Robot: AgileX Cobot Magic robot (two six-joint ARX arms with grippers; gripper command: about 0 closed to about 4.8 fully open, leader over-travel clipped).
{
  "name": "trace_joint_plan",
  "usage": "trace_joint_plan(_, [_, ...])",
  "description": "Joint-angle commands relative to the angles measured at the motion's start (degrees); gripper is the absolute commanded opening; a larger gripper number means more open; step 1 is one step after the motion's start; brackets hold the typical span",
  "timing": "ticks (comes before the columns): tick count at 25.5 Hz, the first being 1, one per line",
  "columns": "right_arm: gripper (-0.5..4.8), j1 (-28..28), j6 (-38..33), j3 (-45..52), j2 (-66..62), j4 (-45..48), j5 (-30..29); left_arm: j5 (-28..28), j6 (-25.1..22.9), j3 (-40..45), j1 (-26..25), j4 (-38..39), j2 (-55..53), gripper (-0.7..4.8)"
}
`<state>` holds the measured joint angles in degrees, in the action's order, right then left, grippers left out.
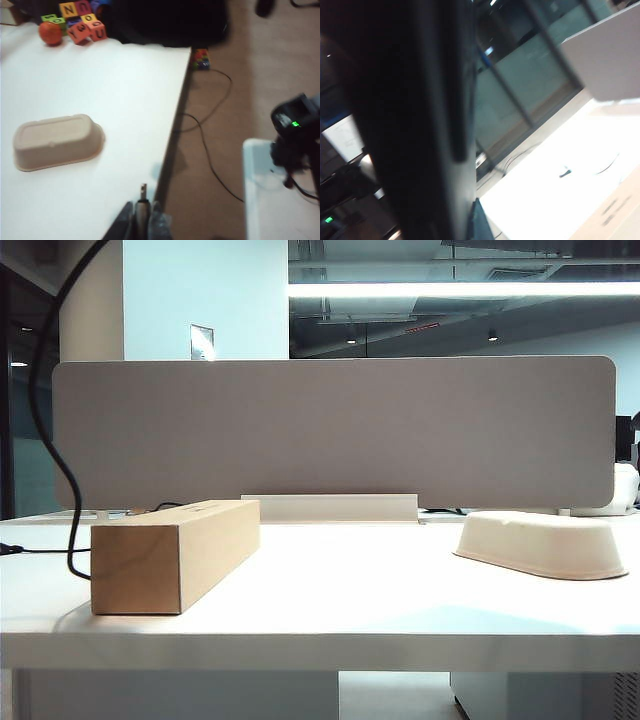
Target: Pick up the charging cable and the phone, plug the charging cable into the charging port on the phone, and finally place them back on the table.
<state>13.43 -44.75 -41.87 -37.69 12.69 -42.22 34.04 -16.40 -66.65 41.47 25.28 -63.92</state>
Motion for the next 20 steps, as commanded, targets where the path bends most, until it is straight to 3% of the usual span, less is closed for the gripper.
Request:
trace_joint_plan(1, [-0.04, 2.8, 2.2, -0.3, 0.8, -2.5, 3.3, -3.4, 1.0, 1.7, 2.5, -2.3, 1.5, -0.06])
trace_joint_plan(9, [-0.05, 9.5, 3.3, 0.0, 0.8, -5.0, 5.1, -7.3, 2.1, 2.6, 10.1, -1.8, 1.9, -0.06])
trace_joint_plan(13, [-0.04, 9.8, 3.2, 0.0, 0.9, -4.1, 5.2, -7.5, 2.1, 2.9, 10.6, -2.1, 2.2, -0.06])
trace_joint_plan(20, [-0.04, 9.8, 2.0, -0.1, 0.4, 1.7, 5.2, -4.9, 5.0, 2.9, 10.5, -9.8, 2.4, -0.06])
